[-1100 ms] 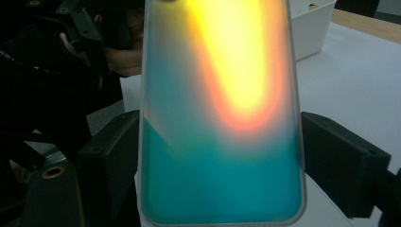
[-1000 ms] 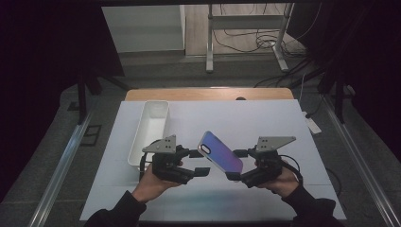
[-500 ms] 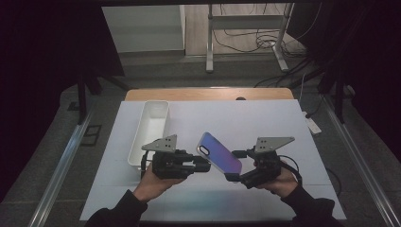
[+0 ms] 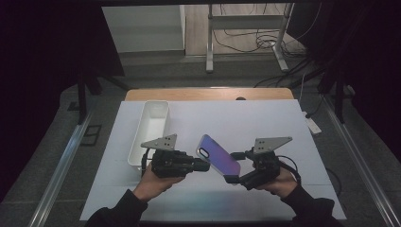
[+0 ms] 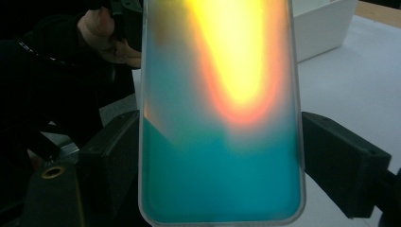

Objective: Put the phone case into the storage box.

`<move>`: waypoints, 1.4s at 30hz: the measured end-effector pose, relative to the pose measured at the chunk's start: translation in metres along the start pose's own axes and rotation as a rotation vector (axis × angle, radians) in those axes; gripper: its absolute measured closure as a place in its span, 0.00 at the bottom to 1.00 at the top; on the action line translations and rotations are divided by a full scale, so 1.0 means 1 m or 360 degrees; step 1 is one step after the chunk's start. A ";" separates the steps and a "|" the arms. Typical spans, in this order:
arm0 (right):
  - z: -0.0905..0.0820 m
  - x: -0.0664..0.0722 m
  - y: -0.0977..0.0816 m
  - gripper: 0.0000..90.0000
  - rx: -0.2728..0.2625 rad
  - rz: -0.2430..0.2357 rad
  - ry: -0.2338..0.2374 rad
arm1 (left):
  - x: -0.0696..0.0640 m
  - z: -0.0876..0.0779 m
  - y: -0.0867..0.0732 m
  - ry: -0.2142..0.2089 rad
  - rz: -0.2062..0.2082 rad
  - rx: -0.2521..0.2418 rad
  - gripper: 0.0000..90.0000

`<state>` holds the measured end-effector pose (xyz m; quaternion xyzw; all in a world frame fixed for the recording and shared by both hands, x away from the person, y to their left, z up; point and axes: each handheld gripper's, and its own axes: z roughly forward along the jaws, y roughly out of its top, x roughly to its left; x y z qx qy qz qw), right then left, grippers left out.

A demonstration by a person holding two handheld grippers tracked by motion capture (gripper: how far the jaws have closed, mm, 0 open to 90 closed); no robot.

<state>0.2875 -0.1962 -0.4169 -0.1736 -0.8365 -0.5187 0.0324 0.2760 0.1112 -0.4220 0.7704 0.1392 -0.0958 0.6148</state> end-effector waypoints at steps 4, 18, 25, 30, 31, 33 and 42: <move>0.001 -0.001 -0.001 0.19 0.0016 0.0003 0.0047 | 0.001 0.000 -0.001 -0.0070 0.0021 0.0003 0.94; 0.010 -0.009 -0.005 0.10 0.0109 0.0042 0.0119 | -0.006 0.007 0.001 -0.0043 0.0101 0.0086 0.99; 0.013 -0.007 -0.007 0.06 0.0176 -0.0007 0.0041 | -0.005 0.006 0.000 0.0076 0.0093 0.0133 0.99; 0.012 -0.008 -0.008 0.05 0.0207 -0.0019 -0.0026 | -0.005 0.004 0.000 0.0140 0.0075 0.0160 0.99; 0.012 -0.008 -0.008 0.05 0.0207 -0.0019 -0.0026 | -0.005 0.004 0.000 0.0140 0.0075 0.0160 0.99; 0.011 -0.009 -0.009 0.05 0.0214 -0.0025 -0.0055 | -0.005 0.003 0.000 0.0158 0.0072 0.0165 0.99; 0.007 -0.009 -0.011 0.04 0.0222 -0.0012 -0.0137 | -0.005 0.001 0.000 0.0244 0.0062 0.0182 0.99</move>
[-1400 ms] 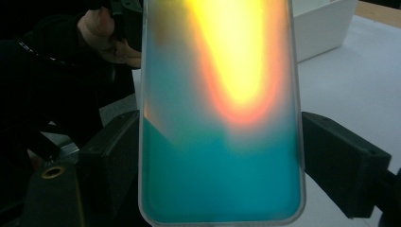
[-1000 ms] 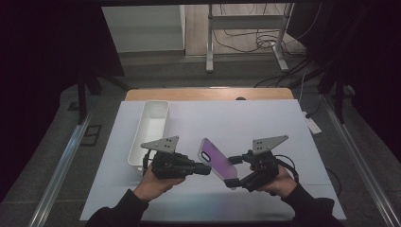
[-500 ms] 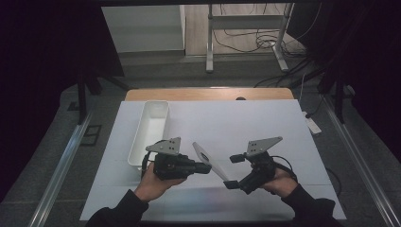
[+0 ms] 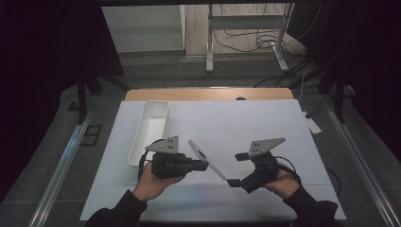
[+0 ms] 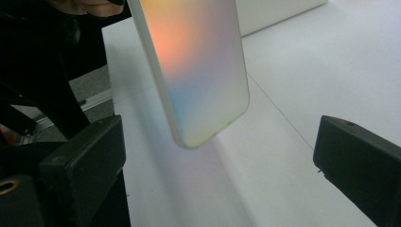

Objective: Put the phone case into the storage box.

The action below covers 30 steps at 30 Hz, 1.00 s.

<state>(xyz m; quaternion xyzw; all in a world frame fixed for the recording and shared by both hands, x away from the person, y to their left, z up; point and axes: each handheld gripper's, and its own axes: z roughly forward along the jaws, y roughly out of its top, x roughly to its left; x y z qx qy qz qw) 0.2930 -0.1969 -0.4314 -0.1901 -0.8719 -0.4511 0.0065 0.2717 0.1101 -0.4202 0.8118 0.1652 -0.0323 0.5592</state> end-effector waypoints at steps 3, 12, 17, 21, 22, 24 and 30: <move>-0.002 0.000 -0.001 0.03 0.0011 -0.0007 -0.0051 | 0.001 -0.001 0.000 0.0042 -0.0010 0.0012 0.99; -0.003 0.005 -0.008 0.01 0.0067 -0.0048 -0.0145 | 0.004 -0.005 0.001 0.0149 -0.0035 0.0043 0.99; -0.008 0.007 -0.011 0.01 0.0059 -0.0014 -0.0208 | 0.006 -0.006 0.004 0.0217 -0.0033 0.0071 0.99; -0.011 0.005 -0.014 0.00 0.0056 0.0012 -0.0243 | 0.007 -0.006 0.006 0.0244 -0.0028 0.0089 0.99; -0.012 0.005 -0.014 0.00 0.0056 0.0016 -0.0248 | 0.007 -0.006 0.006 0.0256 -0.0028 0.0095 0.99; -0.014 0.004 -0.016 0.00 0.0063 0.0043 -0.0293 | 0.009 -0.006 0.007 0.0278 -0.0032 0.0108 0.99; -0.018 0.003 -0.021 0.00 0.0074 0.0054 -0.0334 | 0.014 -0.007 0.010 0.0313 -0.0040 0.0116 0.99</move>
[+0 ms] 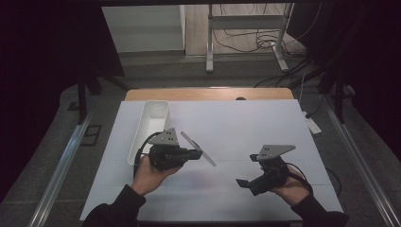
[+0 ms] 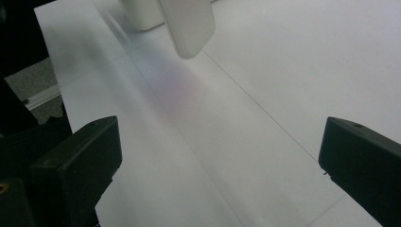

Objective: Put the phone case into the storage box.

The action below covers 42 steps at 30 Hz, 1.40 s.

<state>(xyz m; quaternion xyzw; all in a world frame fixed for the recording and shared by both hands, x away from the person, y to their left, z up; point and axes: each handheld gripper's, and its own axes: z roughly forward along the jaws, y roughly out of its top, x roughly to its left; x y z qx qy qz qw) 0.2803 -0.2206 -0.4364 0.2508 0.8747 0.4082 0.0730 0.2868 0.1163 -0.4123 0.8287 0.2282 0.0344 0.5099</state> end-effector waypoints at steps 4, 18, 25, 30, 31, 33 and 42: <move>-0.002 -0.001 -0.004 0.00 0.0006 0.0005 -0.0038 | 0.004 0.000 0.003 0.0025 -0.0014 0.0014 0.99; -0.016 -0.007 -0.018 0.00 -0.0011 0.0085 -0.0161 | 0.022 0.003 0.012 0.0123 -0.0075 0.0089 0.99; -0.024 -0.008 -0.025 0.00 -0.0017 0.0110 -0.0218 | 0.028 0.000 0.016 0.0156 -0.0095 0.0115 0.99; -0.029 -0.010 -0.029 0.00 -0.0021 0.0116 -0.0241 | 0.032 -0.003 0.021 0.0179 -0.0105 0.0122 0.99; -0.030 -0.010 -0.030 0.00 -0.0018 0.0123 -0.0250 | 0.033 -0.003 0.023 0.0186 -0.0105 0.0128 0.99; -0.032 -0.011 -0.032 0.00 -0.0016 0.0126 -0.0263 | 0.034 -0.004 0.025 0.0196 -0.0101 0.0140 0.99; -0.041 -0.013 -0.042 0.00 -0.0016 0.0154 -0.0330 | 0.043 -0.012 0.032 0.0283 -0.0128 0.0145 0.99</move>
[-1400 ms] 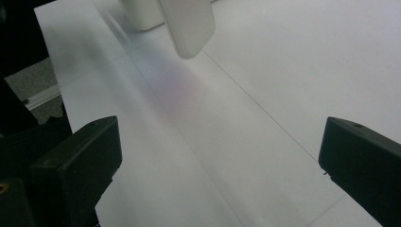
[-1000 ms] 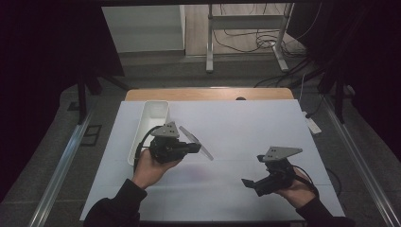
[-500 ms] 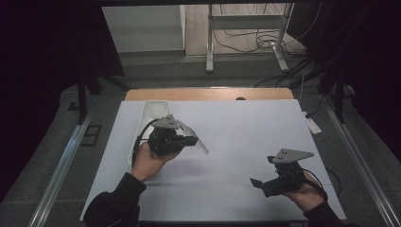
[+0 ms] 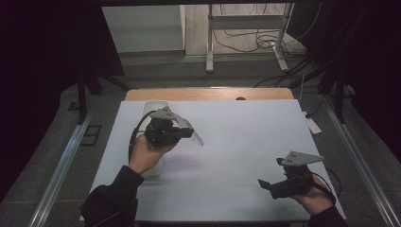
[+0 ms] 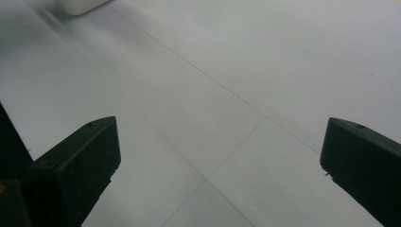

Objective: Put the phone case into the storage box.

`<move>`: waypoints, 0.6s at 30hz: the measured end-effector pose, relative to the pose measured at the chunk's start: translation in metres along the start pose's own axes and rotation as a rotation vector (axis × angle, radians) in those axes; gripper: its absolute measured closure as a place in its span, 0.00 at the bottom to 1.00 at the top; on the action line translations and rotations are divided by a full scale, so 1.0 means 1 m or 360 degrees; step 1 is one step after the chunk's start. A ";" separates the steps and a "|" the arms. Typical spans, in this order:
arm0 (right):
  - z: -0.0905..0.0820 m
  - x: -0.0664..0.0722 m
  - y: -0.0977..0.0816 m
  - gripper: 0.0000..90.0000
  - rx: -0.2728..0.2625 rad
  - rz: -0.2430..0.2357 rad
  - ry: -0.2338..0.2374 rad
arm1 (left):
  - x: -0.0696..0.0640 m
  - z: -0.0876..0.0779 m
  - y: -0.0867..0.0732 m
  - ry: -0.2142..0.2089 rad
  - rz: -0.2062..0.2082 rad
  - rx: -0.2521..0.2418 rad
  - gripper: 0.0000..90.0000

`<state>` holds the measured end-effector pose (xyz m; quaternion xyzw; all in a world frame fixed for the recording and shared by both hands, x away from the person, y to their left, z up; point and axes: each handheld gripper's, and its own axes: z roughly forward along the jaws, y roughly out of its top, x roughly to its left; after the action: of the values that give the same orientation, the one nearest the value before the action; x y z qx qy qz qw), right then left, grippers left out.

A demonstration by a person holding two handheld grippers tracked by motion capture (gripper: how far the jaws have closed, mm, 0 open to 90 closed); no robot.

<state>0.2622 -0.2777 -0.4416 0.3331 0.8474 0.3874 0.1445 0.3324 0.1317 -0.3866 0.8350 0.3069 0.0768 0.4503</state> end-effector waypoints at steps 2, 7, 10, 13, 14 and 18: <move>-0.001 -0.001 -0.001 0.00 -0.0003 0.0002 -0.0011 | 0.001 -0.001 0.001 0.0011 -0.0003 -0.0002 0.99; -0.007 -0.006 -0.007 0.00 -0.0005 0.0031 -0.0058 | 0.006 -0.007 0.005 0.0058 -0.0017 -0.0003 0.99; -0.008 -0.007 -0.010 0.00 -0.0001 0.0043 -0.0076 | 0.009 -0.009 0.006 0.0077 -0.0028 0.0001 0.99; -0.009 -0.009 -0.014 0.00 -0.0003 0.0058 -0.0093 | 0.013 -0.013 0.007 0.0093 -0.0043 0.0002 0.99; -0.011 -0.011 -0.016 0.00 0.0004 0.0067 -0.0104 | 0.014 -0.014 0.008 0.0100 -0.0044 0.0001 0.99; -0.014 -0.013 -0.021 0.00 0.0007 0.0088 -0.0130 | 0.019 -0.019 0.008 0.0128 -0.0065 0.0004 0.99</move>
<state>0.2554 -0.3039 -0.4484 0.3721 0.8322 0.3754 0.1674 0.3436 0.1526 -0.3717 0.8252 0.3419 0.1008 0.4381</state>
